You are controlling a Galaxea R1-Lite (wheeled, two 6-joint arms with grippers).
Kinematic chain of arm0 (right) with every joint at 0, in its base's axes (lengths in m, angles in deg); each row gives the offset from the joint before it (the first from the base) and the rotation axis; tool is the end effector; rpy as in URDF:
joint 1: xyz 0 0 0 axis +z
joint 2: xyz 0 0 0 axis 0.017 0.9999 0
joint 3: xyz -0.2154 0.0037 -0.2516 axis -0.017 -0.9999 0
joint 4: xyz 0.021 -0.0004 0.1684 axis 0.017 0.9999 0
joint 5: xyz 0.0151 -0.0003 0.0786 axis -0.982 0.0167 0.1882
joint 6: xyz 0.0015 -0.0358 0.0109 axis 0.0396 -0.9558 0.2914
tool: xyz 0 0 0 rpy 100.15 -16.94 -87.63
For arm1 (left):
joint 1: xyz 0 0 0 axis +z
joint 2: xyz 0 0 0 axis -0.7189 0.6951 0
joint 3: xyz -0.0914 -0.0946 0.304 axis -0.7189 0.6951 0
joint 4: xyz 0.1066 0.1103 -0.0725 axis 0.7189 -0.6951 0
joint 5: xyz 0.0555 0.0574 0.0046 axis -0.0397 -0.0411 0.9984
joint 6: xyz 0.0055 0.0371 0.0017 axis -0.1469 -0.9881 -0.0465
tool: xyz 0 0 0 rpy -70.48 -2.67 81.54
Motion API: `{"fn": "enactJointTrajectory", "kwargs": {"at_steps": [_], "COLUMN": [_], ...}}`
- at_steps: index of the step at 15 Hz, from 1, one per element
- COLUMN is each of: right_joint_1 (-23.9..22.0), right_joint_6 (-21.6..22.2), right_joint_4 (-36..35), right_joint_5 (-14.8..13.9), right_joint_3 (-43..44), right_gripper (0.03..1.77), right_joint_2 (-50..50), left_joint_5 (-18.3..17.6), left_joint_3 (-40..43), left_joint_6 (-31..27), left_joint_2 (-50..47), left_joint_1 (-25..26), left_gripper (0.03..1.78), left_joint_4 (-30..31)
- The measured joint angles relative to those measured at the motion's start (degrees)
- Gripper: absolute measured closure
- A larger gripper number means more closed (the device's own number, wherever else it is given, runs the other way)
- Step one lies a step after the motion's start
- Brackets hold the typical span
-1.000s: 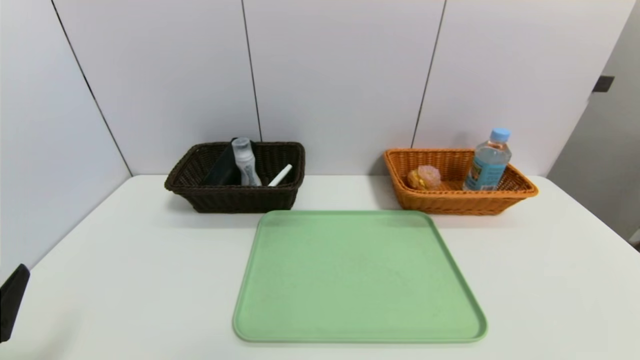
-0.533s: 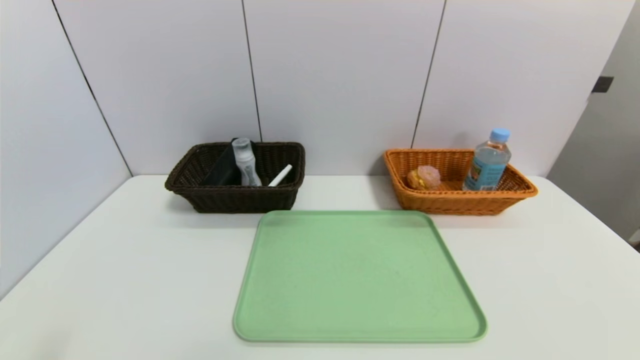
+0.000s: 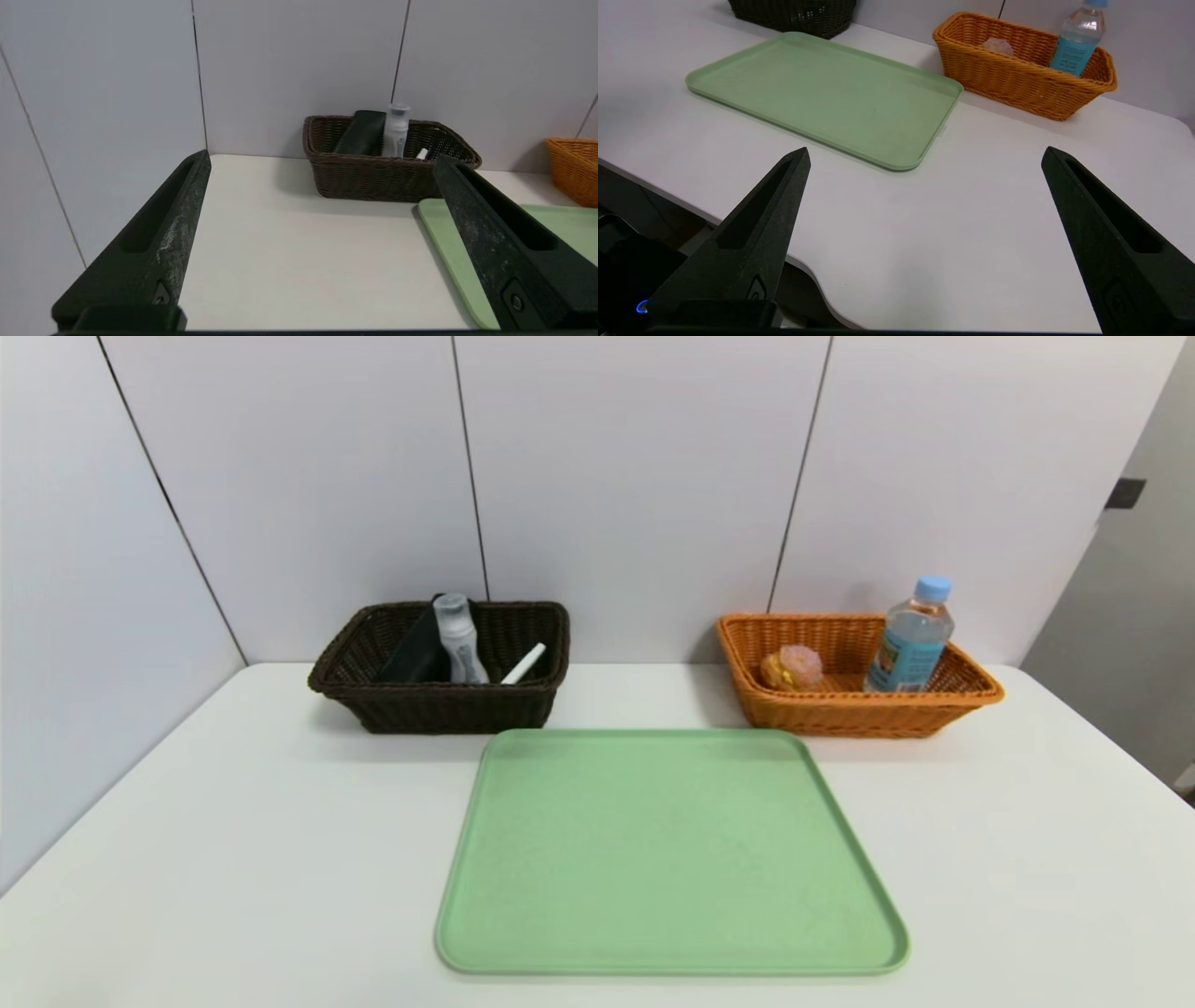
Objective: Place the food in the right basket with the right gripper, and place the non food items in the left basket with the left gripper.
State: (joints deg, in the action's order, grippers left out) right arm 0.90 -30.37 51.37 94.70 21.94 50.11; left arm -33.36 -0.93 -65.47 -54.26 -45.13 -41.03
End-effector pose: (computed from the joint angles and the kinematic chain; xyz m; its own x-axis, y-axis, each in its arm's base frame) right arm -0.1184 0.0141 0.1416 0.9279 0.3727 -0.0062 -0.3693 0.9168 -0.1518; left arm -0.0644 0.0005 0.1905 0.9527 0.0517 0.2994 -0.0344 0.9974 -0.0630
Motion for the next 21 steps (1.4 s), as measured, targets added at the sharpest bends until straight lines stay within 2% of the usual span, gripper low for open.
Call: {"fn": "enactJointTrajectory", "kwargs": {"at_steps": [7,9,11,15,18,21], "right_joint_1": [0.0,0.0,0.0,0.0,0.0,0.0], "right_joint_6": [-0.2,-0.2,-0.1,-0.7,-0.8,-0.7], "right_joint_4": [-1.0,-2.3,-7.0,-16.9,-21.3,-31.3], "right_joint_5": [0.2,0.0,-0.2,-2.0,-4.0,-4.8], "right_joint_3": [0.5,0.9,0.5,-3.5,-6.0,-10.6], "right_gripper": [0.09,0.09,0.09,0.09,0.09,0.09], "right_joint_2": [-0.8,-0.8,-0.8,-0.8,-0.8,-0.8], "left_joint_5": [-1.5,-1.5,-1.5,-1.6,-1.5,-1.6], "left_joint_3": [-1.4,-2.0,-2.0,1.4,2.7,3.2], "left_joint_6": [-1.0,-2.6,-6.1,-7.5,-8.3,-9.4], "left_joint_2": [-9.8,-11.3,-12.1,-12.3,-12.4,-12.4], "left_joint_1": [-0.8,-0.8,-0.8,-0.8,-0.8,-0.8], "left_gripper": [0.12,0.12,0.12,0.12,0.12,0.12], "left_joint_4": [-11.9,-10.3,-7.8,-1.7,-1.2,-1.1]}}
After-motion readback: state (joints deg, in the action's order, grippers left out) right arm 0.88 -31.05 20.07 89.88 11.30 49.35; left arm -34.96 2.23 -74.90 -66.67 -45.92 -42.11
